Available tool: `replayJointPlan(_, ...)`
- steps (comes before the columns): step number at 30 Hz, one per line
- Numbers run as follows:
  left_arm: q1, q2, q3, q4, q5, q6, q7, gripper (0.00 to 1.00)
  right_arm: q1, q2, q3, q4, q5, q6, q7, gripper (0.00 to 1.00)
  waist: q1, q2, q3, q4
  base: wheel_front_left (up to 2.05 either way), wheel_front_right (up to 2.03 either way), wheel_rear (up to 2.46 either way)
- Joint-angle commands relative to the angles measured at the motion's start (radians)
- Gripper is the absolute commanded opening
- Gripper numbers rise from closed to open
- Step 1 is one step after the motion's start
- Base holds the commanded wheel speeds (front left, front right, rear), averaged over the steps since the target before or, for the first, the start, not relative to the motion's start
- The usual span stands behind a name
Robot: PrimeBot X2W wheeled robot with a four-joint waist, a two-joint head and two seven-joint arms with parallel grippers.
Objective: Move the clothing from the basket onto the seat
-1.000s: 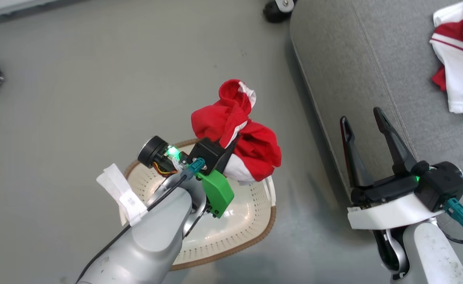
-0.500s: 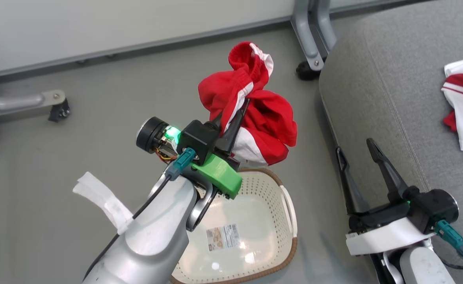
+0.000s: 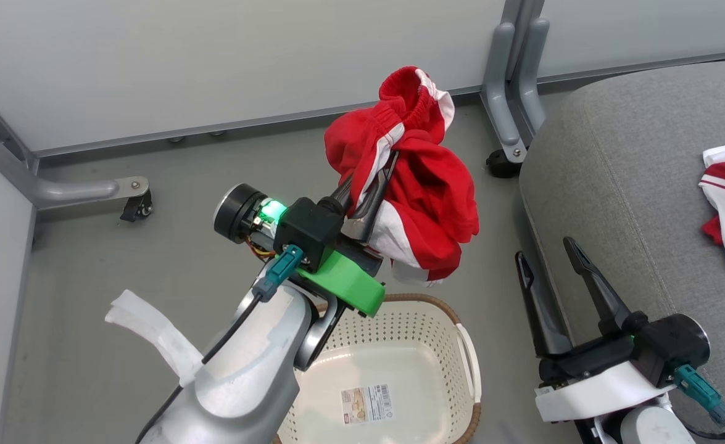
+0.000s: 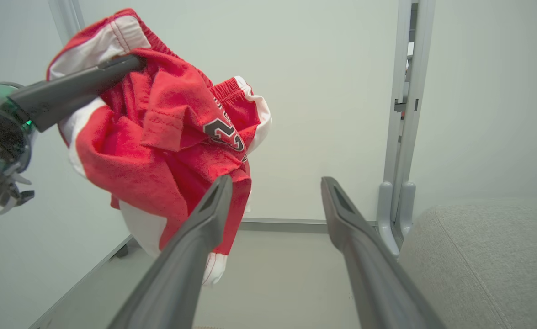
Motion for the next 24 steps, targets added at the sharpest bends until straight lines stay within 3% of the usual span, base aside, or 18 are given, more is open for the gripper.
replayJointPlan(1, 0.012, 0.001, 0.003, -0.005, 0.011, 0.0, -0.003, 0.0, 0.004, -0.003, 0.008, -0.014, -0.008, -0.001, -0.002, 1.0, 0.0001, 0.0034, -0.001, 0.004, 0.0, 0.0, 0.0)
replayJointPlan(11, -0.008, 0.001, 0.009, 0.0, 0.015, 0.0, -0.003, 0.0, -0.052, -0.003, 0.165, -0.104, -0.063, -0.001, -0.002, 1.0, 0.0001, 0.0034, 0.008, 0.003, 0.0, 0.0, 0.0)
replayJointPlan(24, -0.029, 0.0, -0.068, -0.049, -0.025, 0.006, -0.003, 0.0, -0.214, -0.033, 0.249, 0.115, -0.137, -0.001, 0.003, 1.0, 0.0001, 0.0034, 0.055, 0.03, 0.0, 0.0, 0.0)
